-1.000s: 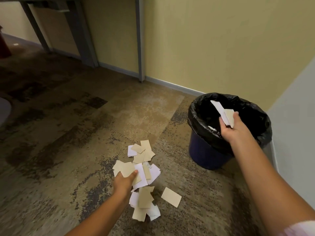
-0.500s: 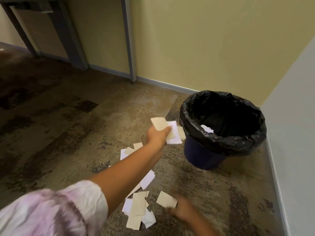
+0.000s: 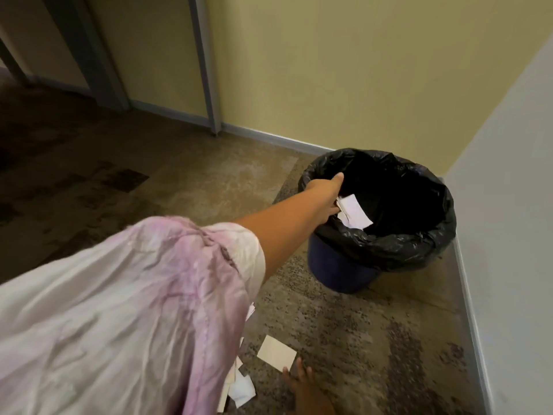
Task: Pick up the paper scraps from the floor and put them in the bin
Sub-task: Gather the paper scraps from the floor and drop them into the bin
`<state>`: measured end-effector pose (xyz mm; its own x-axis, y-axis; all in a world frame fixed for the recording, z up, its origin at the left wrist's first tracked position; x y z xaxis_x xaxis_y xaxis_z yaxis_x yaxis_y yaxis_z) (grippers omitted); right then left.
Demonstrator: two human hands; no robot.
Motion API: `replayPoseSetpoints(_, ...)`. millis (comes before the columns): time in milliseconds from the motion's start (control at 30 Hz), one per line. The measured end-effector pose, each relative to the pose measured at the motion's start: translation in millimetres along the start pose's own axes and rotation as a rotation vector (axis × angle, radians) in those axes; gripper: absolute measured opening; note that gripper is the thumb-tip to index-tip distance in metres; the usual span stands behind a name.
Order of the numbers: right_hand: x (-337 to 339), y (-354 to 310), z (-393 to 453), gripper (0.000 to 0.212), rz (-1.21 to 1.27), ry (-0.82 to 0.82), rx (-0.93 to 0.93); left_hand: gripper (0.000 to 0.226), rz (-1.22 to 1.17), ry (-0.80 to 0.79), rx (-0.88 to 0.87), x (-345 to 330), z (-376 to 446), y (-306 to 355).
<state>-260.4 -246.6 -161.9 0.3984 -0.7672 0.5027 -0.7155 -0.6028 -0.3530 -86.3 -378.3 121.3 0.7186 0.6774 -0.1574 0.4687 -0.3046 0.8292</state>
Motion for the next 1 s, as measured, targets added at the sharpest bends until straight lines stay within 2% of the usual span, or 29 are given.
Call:
replayPoseSetpoints(67,-0.1,2.4,2.4,0.074,0.023,-0.015,-0.032,0.054,0.002,0.032,-0.029,9.8,6.3,2.6)
replayPoseSetpoints(167,-0.4,0.4,3.7,0.077,-0.006,0.01,-0.041,0.029,0.052,0.257,-0.182,41.0,4.4,4.2)
replayPoseSetpoints(233,-3.5,-0.1,5.2,0.077,-0.048,0.044,-0.06,0.024,0.179,0.384,-0.292,68.8,-2.2,-2.4)
replayPoseSetpoints(300,-3.0,-1.3,6.7,0.075,-0.06,0.059,-0.066,0.023,0.292,0.445,-0.3,100.9,-11.0,-25.5)
replayPoseSetpoints(400,-6.2,-0.9,8.7,0.082,-0.082,0.059,-0.111,0.019,0.458,0.502,-0.168,153.8,-14.9,-84.3)
replayPoseSetpoints(567,-22.1,-6.4,8.3,0.106,-0.129,0.144,-0.205,0.023,0.874,0.416,0.255,231.6,-37.6,-214.1)
replayPoseSetpoints(600,-23.6,-7.1,9.2,0.107,-0.126,0.152,-0.21,0.032,0.906,0.419,0.323,240.7,-44.1,-238.3)
replayPoseSetpoints(733,-24.7,-7.3,11.4,0.108,-0.106,0.176,-0.206,0.076,0.72,0.425,0.454,250.0,-60.1,-317.2)
replayPoseSetpoints(833,-25.9,-4.7,11.7,0.11,-0.078,0.202,-0.197,0.105,0.524,0.442,0.519,253.3,-58.9,-346.3)
replayPoseSetpoints(933,-26.0,-4.6,11.4,0.111,-0.09,0.205,-0.209,0.11,0.368,0.441,0.537,261.3,-55.6,-352.2)
replayPoseSetpoints(1000,-26.3,-4.4,11.7,0.112,-0.078,0.221,-0.205,0.096,0.381,0.439,0.529,265.4,-55.4,-354.5)
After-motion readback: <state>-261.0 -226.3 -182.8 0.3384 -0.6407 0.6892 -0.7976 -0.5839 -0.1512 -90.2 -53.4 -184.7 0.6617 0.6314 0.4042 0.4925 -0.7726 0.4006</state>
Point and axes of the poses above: each hand's wrist, its own z-axis towards the middle knuckle, its own x-axis out of the back of the hand, y = z × x, the point moved 3 cm from there along z, towards the middle knuckle, and after that the axes turned 4 degrees about z, right-handed, at the moved point
